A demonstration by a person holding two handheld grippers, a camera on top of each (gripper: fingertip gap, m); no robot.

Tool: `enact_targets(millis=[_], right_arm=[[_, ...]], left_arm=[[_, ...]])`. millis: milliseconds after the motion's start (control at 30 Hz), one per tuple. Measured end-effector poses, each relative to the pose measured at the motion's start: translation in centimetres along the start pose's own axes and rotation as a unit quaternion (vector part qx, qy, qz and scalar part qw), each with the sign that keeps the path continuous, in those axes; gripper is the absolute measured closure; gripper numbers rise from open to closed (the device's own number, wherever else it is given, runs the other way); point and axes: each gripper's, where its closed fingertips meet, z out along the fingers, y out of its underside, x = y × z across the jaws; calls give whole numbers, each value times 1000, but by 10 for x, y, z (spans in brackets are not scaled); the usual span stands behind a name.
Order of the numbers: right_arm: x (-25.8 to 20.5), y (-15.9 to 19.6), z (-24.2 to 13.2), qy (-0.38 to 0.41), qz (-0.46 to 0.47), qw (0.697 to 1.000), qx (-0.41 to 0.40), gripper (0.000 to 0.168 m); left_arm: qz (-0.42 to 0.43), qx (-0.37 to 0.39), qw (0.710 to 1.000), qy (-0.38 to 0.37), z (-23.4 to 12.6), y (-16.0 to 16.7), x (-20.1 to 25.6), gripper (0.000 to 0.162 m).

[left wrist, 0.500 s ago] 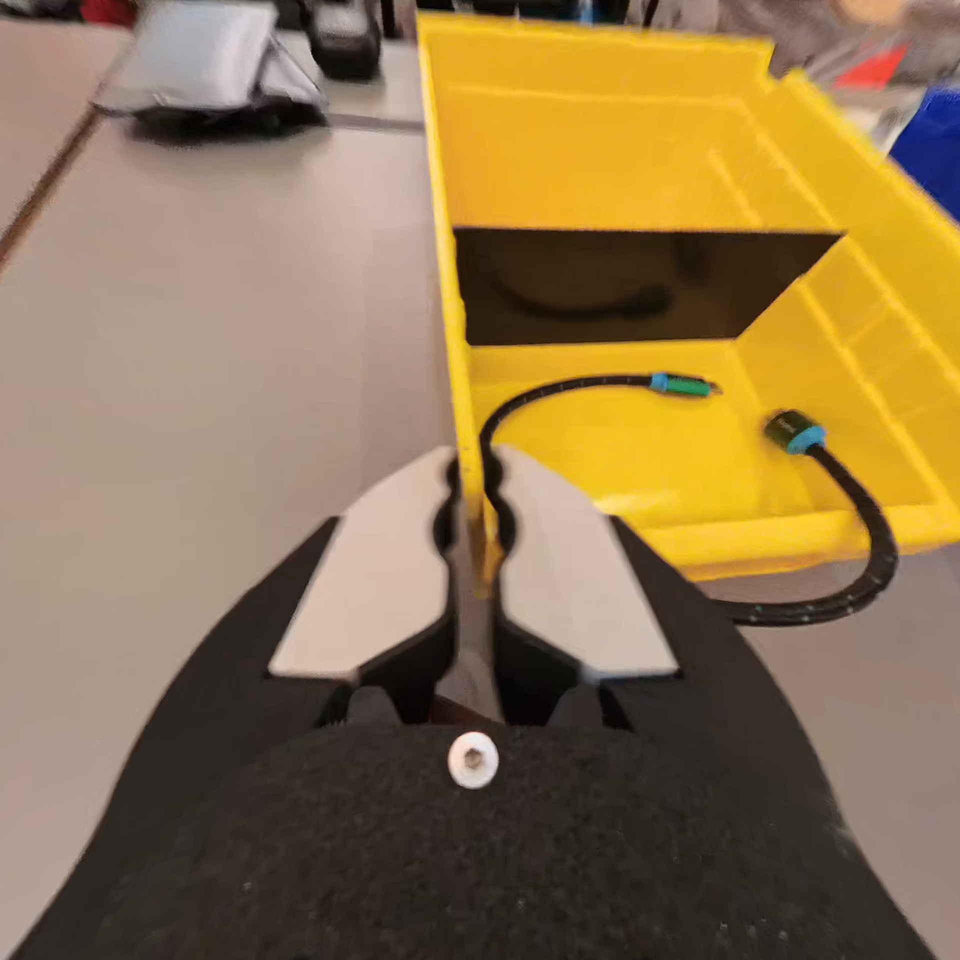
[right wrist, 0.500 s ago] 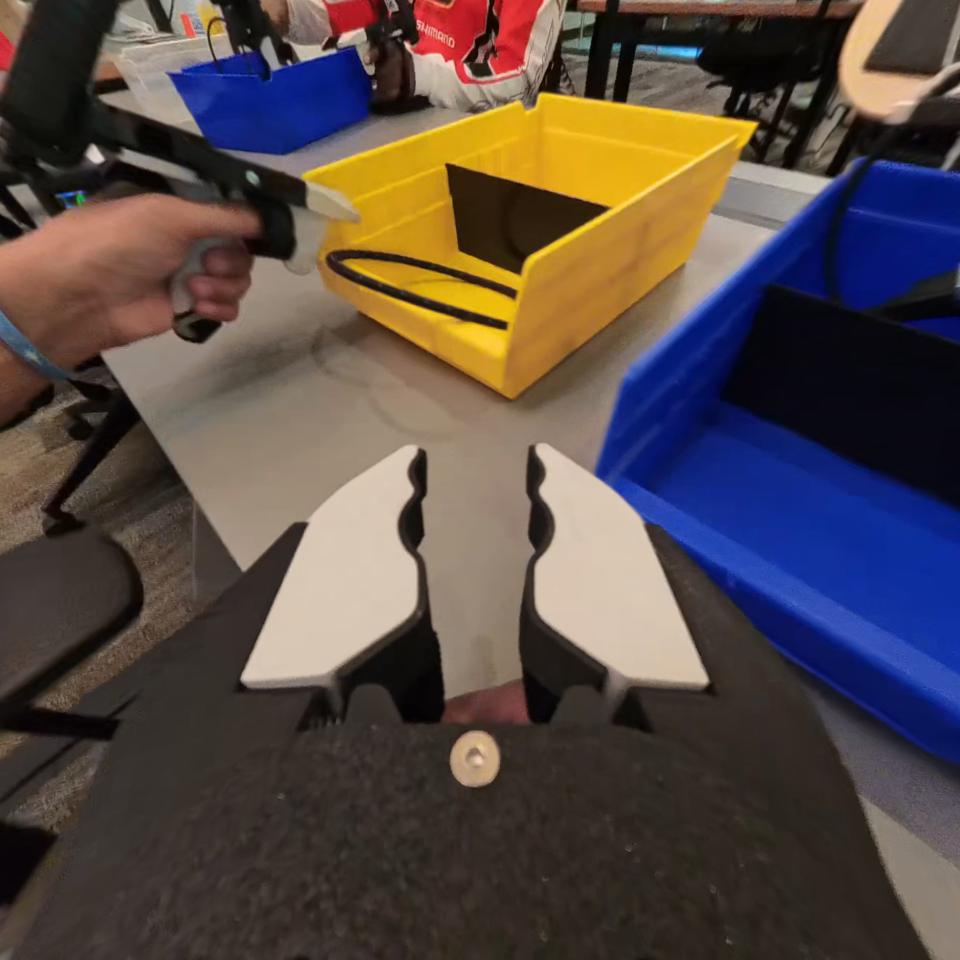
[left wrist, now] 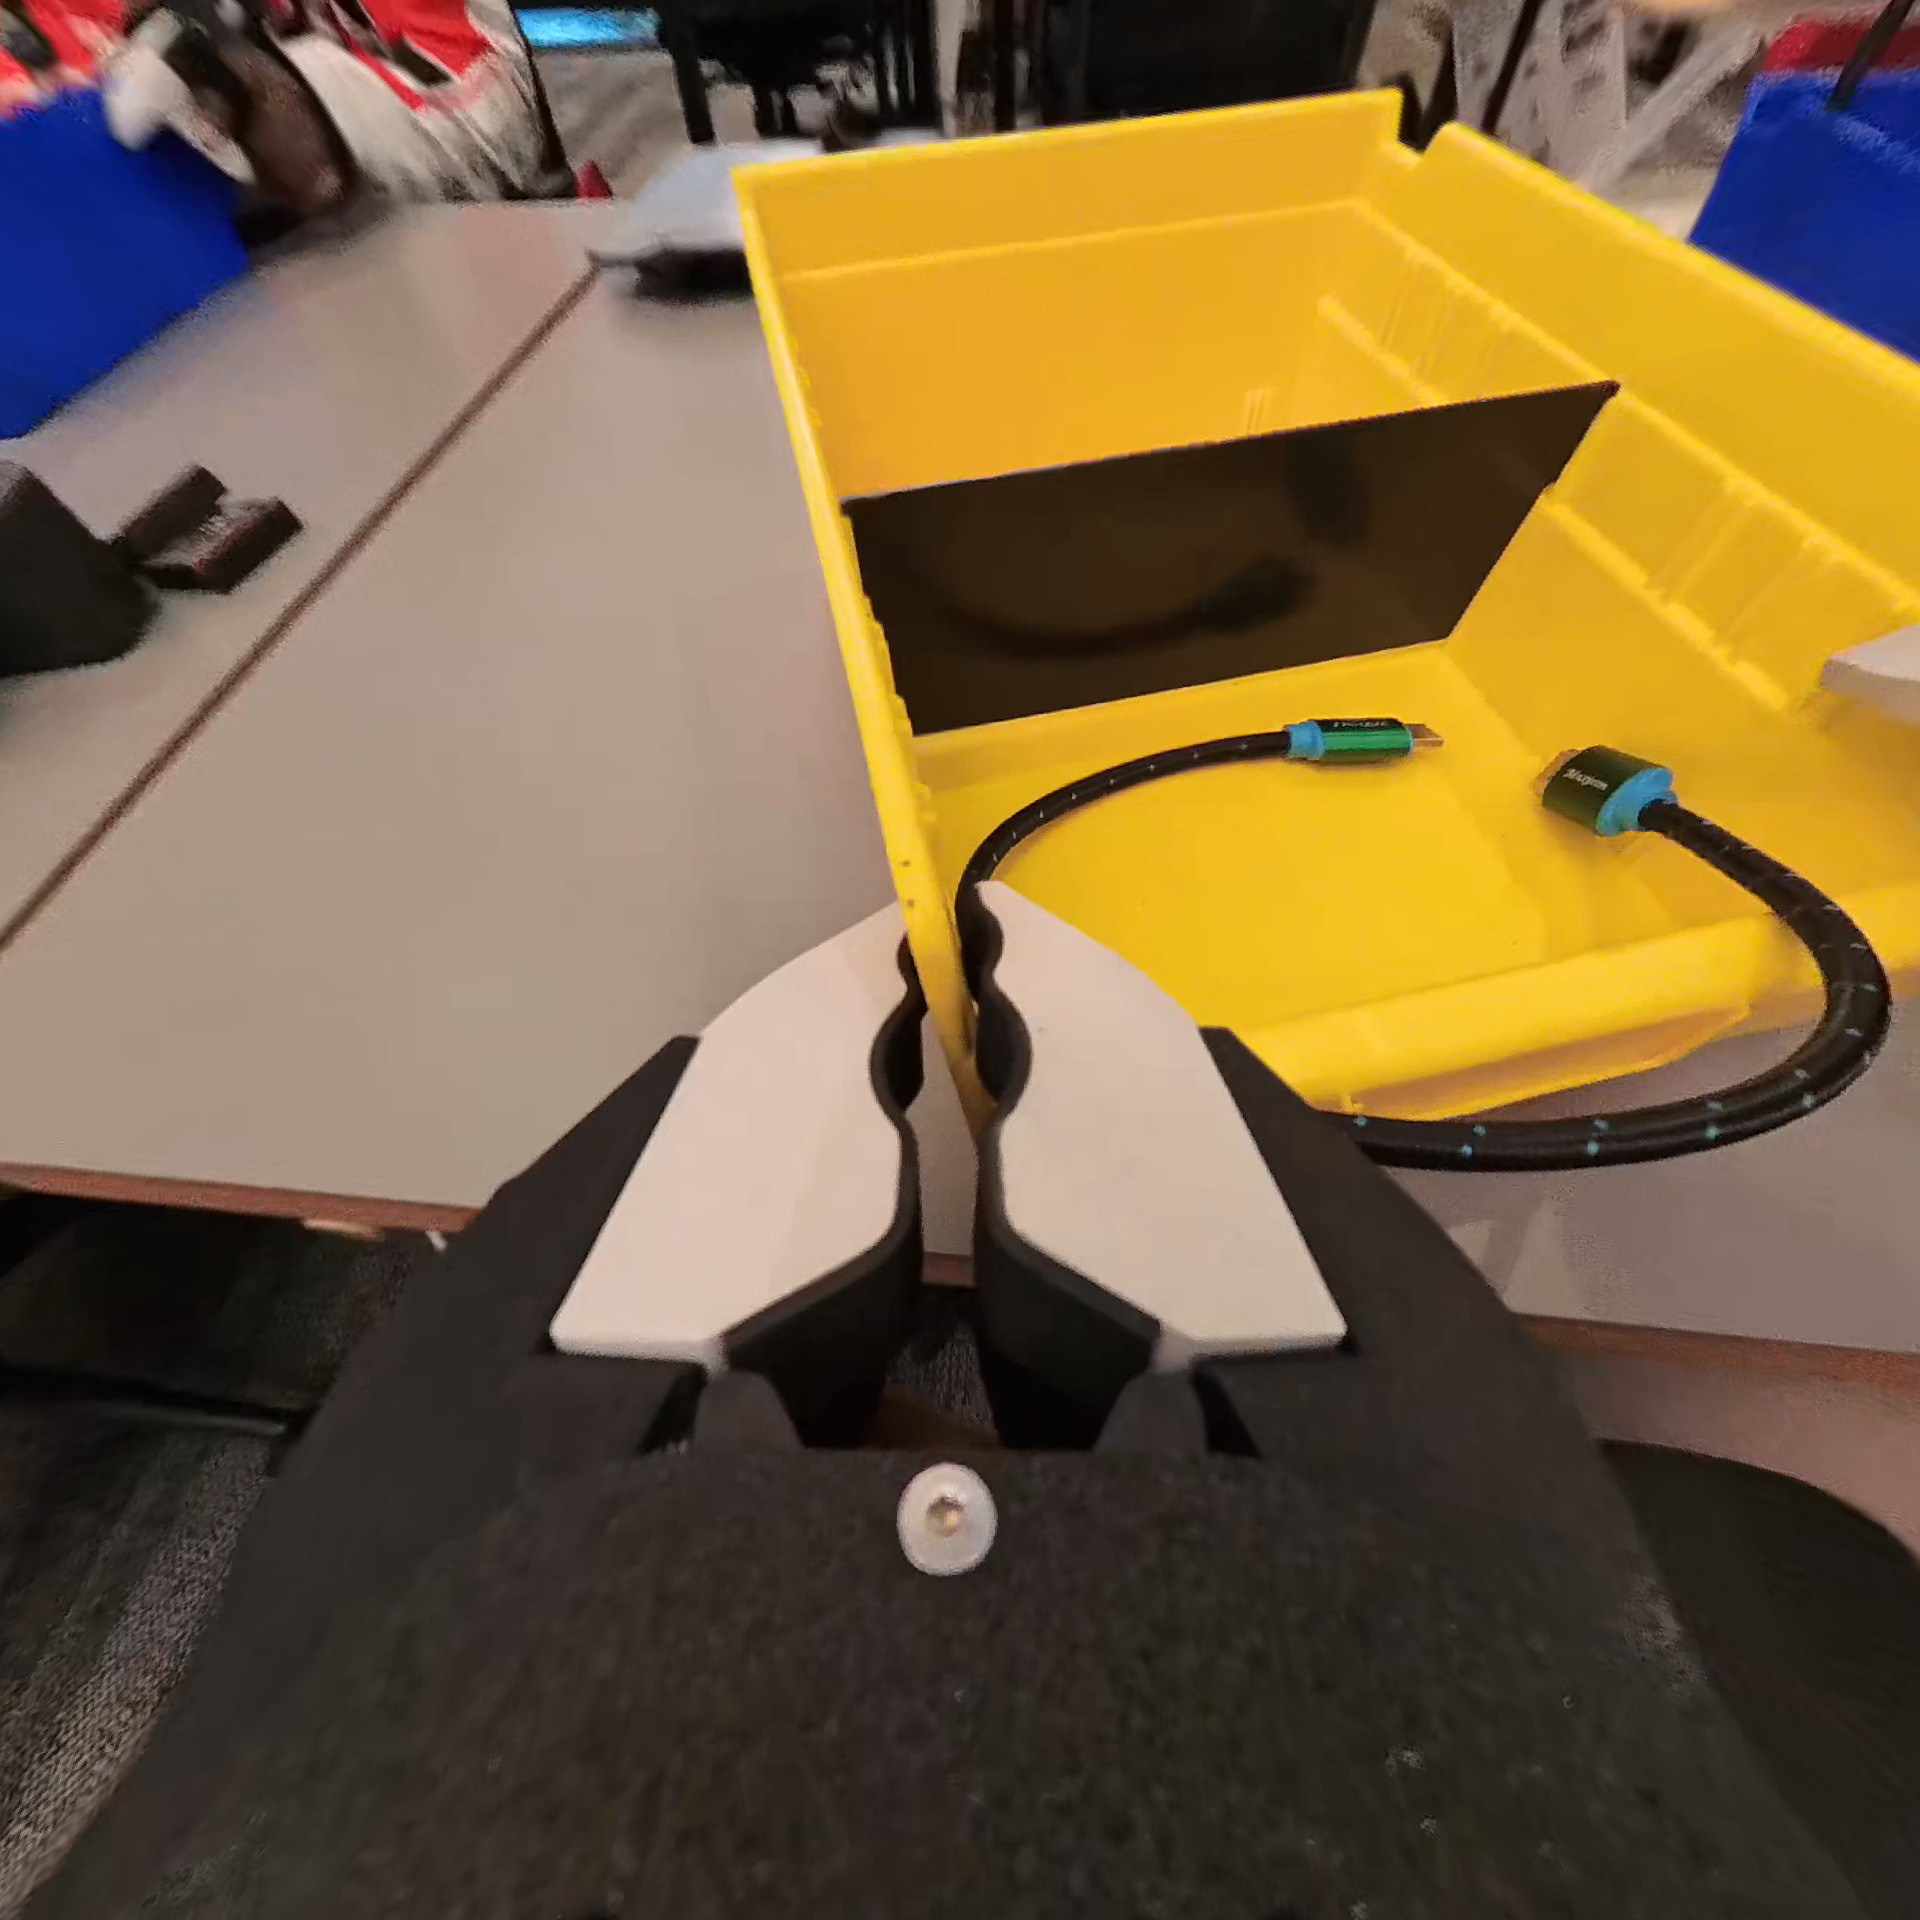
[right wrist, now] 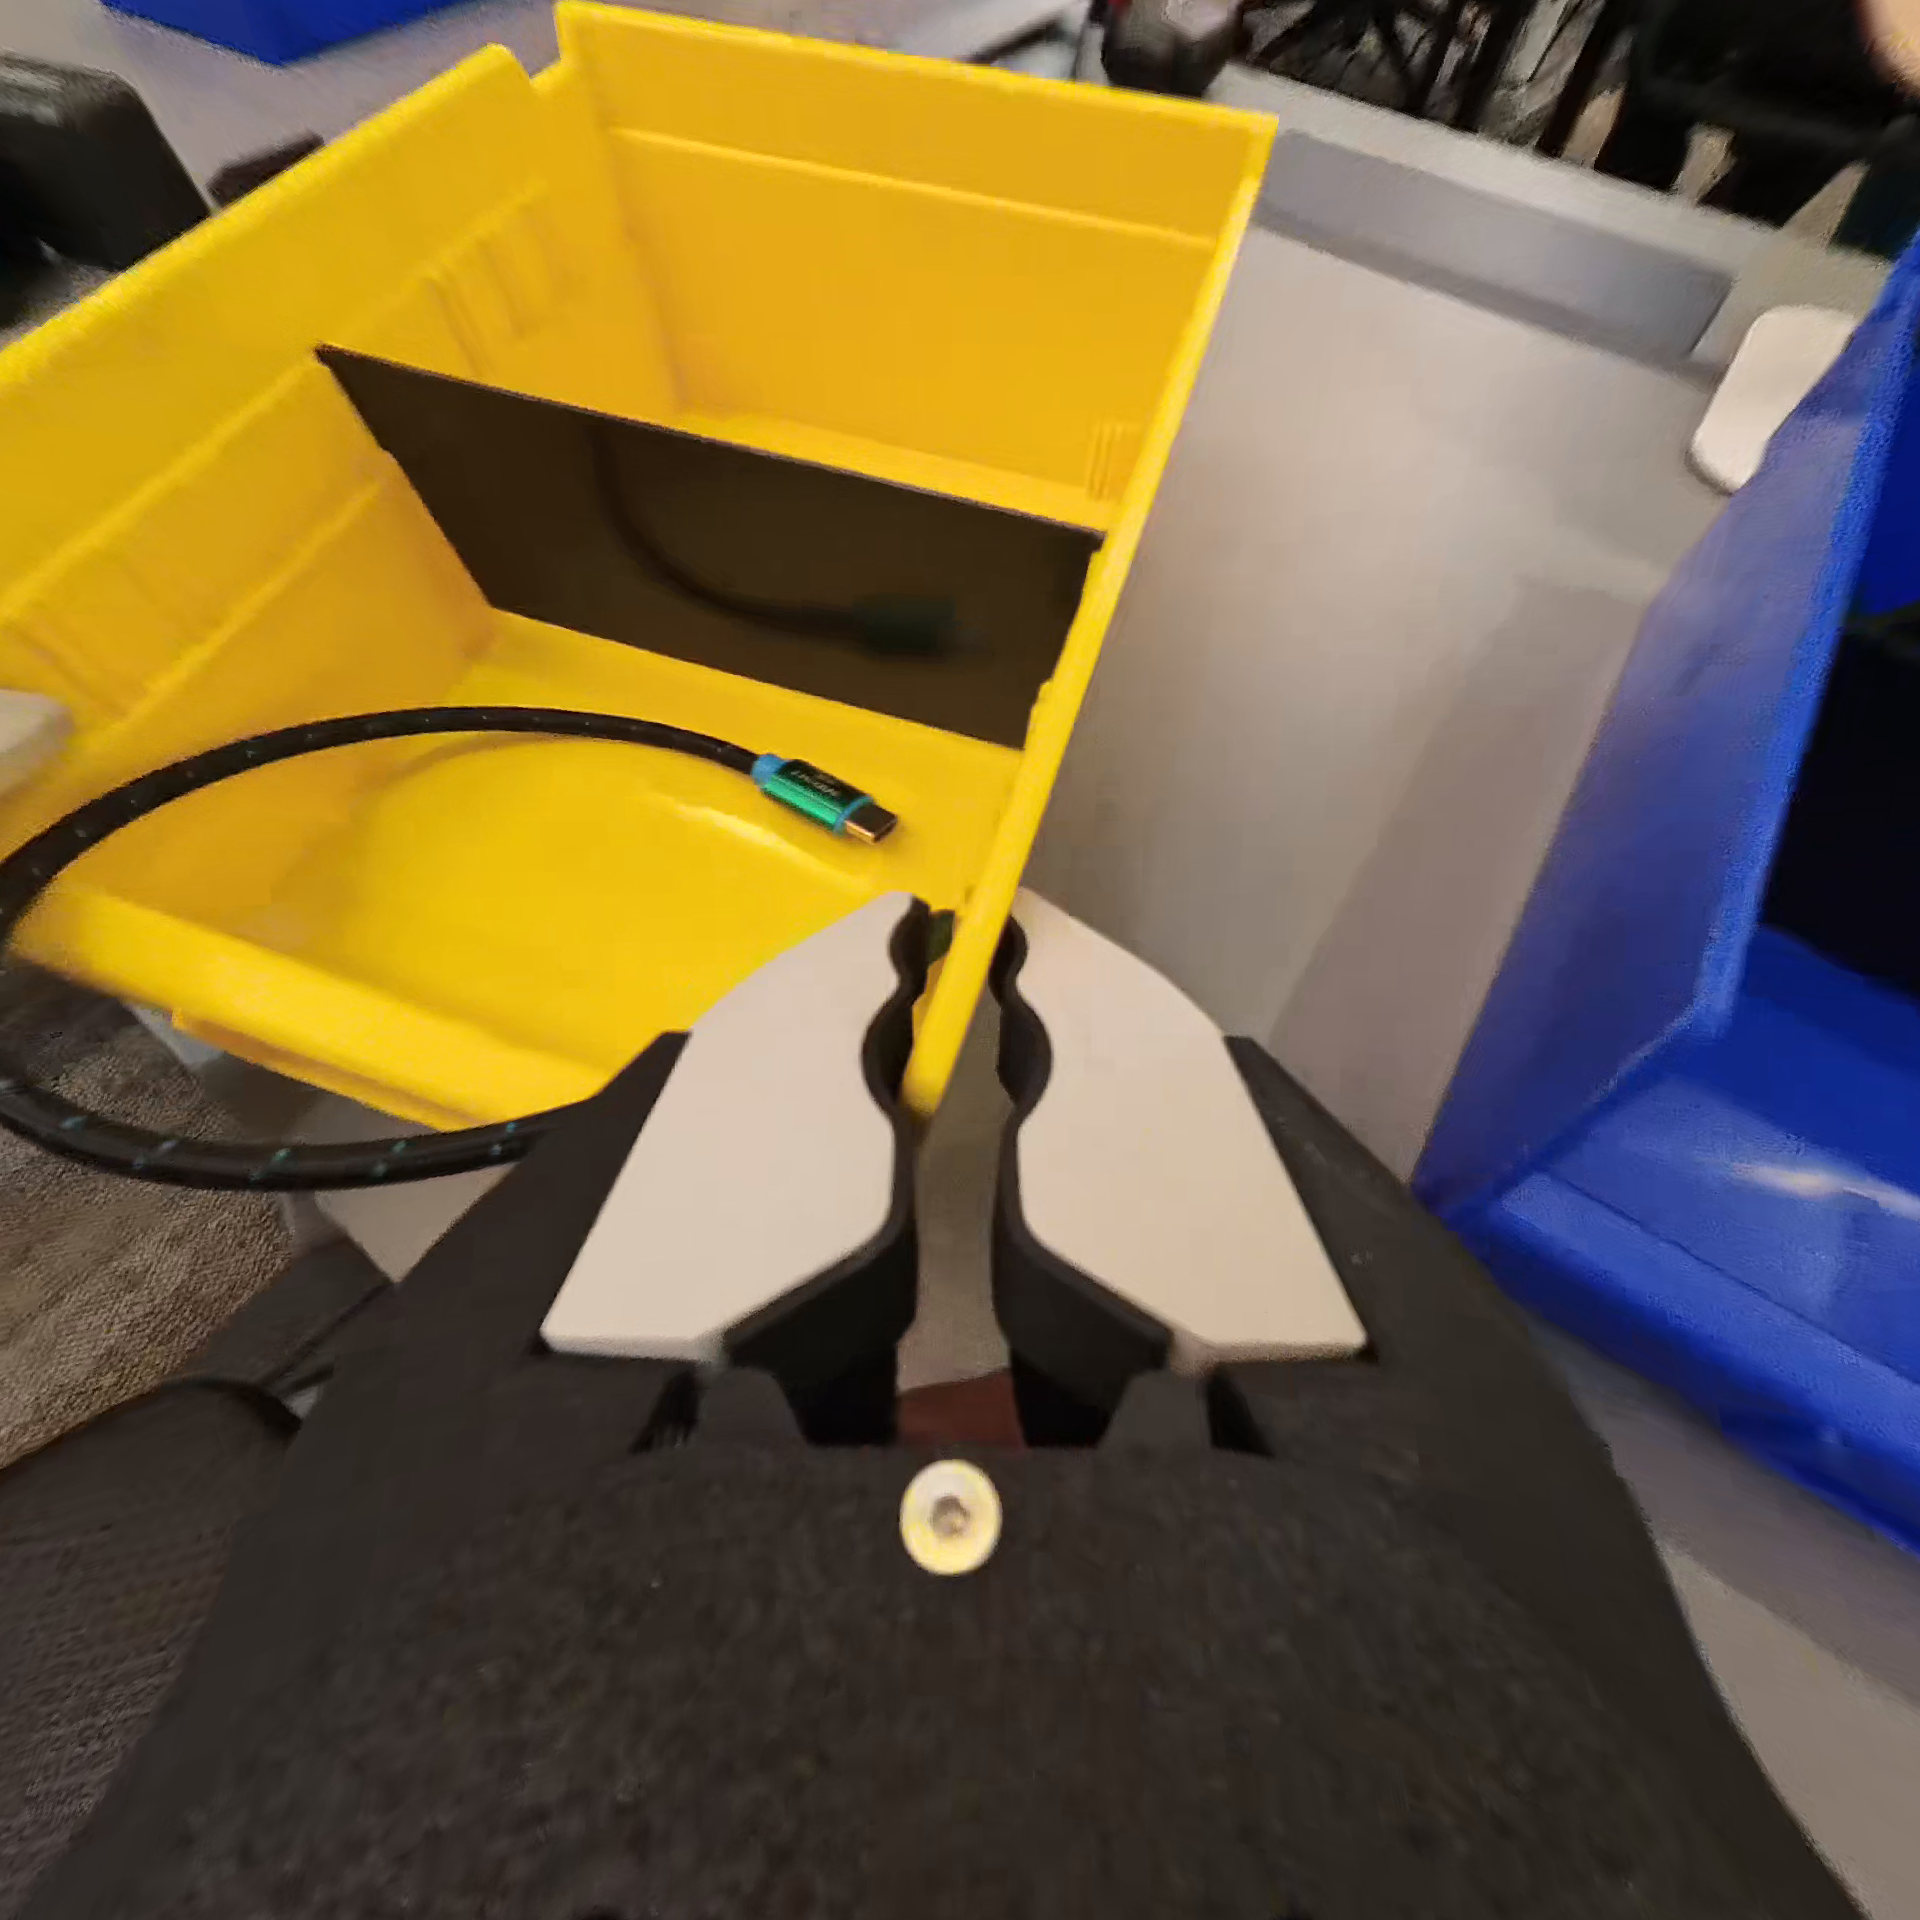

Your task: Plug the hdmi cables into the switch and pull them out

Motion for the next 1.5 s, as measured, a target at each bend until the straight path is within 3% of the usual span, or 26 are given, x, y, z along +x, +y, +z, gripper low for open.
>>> enact_targets(millis=[67, 200, 300, 400, 533, 667, 800, 967, 1067, 1200, 1267, 1333, 1433, 1500], right_arm=[[3, -17, -19, 13, -12, 999, 34, 160], [41, -74, -85, 47, -37, 990, 125, 160], [112, -105, -145, 90, -14, 982, 163, 160], [204, -111, -208, 141, 2, 974, 179, 161], [339, -69, -277, 243, 11, 963, 117, 162], [472, 8, -312, 298, 64, 951, 46, 162], [540, 91, -308, 269, 107, 957, 9, 163], [559, 163, -266, 210, 150, 966, -28, 163], [562, 169, -256, 207, 137, 968, -31, 163], [563, 171, -262, 217, 180, 959, -40, 161], [570, 159, -278, 255, 192, 947, -21, 144], [574, 138, -302, 307, 178, 935, -13, 135], [542, 71, -319, 325, 85, 942, 29, 130], [481, 21, -299, 253, 15, 964, 75, 121]], left_arm=[[15, 42, 999, -8, -19, -24, 7, 158], [61, 123, 991, 5, -52, -103, 56, 156], [126, 156, 978, 50, -57, -160, 136, 153], [177, 177, 962, 108, -42, -191, 239, 151], [214, 157, 945, 190, -13, -195, 398, 150], [229, 123, 937, 235, 20, -169, 544, 150], [222, 87, 938, 251, 50, -114, 615, 151], [232, 43, 939, 252, 74, -68, 630, 151], [226, 28, 939, 258, 82, -50, 630, 148], [231, 4, 904, 360, 52, -39, 625, 134], [201, 7, 885, 420, 19, -51, 601, 128], [153, 28, 885, 438, -5, -73, 554, 128], [116, 63, 921, 368, -1, -97, 452, 124], [86, 76, 952, 285, 19, -102, 377, 121]])
